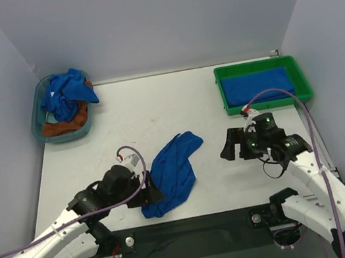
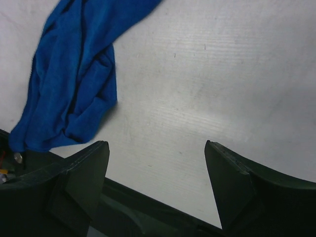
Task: Fold and stack the towels
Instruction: Move the towel to the center of the board, then flatten out the crumpled towel
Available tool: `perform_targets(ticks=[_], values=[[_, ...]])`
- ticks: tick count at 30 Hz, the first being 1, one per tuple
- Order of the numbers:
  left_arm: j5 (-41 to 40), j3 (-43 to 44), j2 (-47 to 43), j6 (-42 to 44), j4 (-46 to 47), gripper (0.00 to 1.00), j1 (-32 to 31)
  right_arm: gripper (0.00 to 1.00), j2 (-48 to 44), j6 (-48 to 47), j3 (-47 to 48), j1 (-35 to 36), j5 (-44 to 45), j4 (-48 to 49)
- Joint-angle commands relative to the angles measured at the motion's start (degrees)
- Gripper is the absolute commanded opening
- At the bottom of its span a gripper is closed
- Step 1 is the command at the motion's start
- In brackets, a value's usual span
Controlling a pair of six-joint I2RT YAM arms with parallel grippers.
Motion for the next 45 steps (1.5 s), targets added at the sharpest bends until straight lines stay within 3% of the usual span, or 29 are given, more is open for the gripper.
perform_targets(ticks=[1, 5, 9, 14, 19, 24, 30, 39, 41, 45], values=[[-2.5, 6.3, -0.8, 1.5, 1.5, 0.85, 0.0, 0.79, 7.4, -0.9, 1.8, 3.6, 3.4, 0.2], [-9.0, 18.2, 15.0, 9.8, -0.5, 0.85, 2.5, 0.66, 12.9, 0.6, 4.3, 7.9, 8.6, 2.2], [-8.4, 26.8, 30.5, 16.3, 3.0, 0.74, 10.7, 0.57, 19.3, 1.5, 8.2, 10.3, 9.6, 6.2], [-7.8, 39.1, 50.9, 23.0, 6.0, 0.68, 14.4, 0.56, 27.8, 2.5, 16.5, 13.3, 14.1, 8.2], [-7.8, 46.7, 62.6, 25.1, 5.3, 0.64, 14.4, 0.54, 36.4, 4.8, 22.3, 14.8, 14.8, 12.0], [-10.0, 46.1, 64.9, 25.1, 5.3, 0.64, 13.6, 0.44, 44.9, 7.8, 28.5, 16.1, 17.1, 13.2], [-11.1, 40.9, 65.5, 22.5, 7.6, 0.58, 13.1, 0.41, 54.1, 12.9, 33.1, 16.2, 17.0, 16.4], [-12.8, 31.7, 63.7, 19.3, 9.8, 0.07, 13.8, 0.26, 60.8, 18.5, 28.5, 16.0, 14.2, 22.9], [-12.9, 30.1, 62.0, 18.0, 9.8, 0.0, 14.2, 0.24, 60.5, 18.5, 27.1, 15.6, 14.7, 23.3], [-12.8, 25.2, 57.7, 15.5, 9.8, 0.0, 15.4, 0.21, 59.2, 18.2, 22.9, 13.6, 15.1, 23.9]])
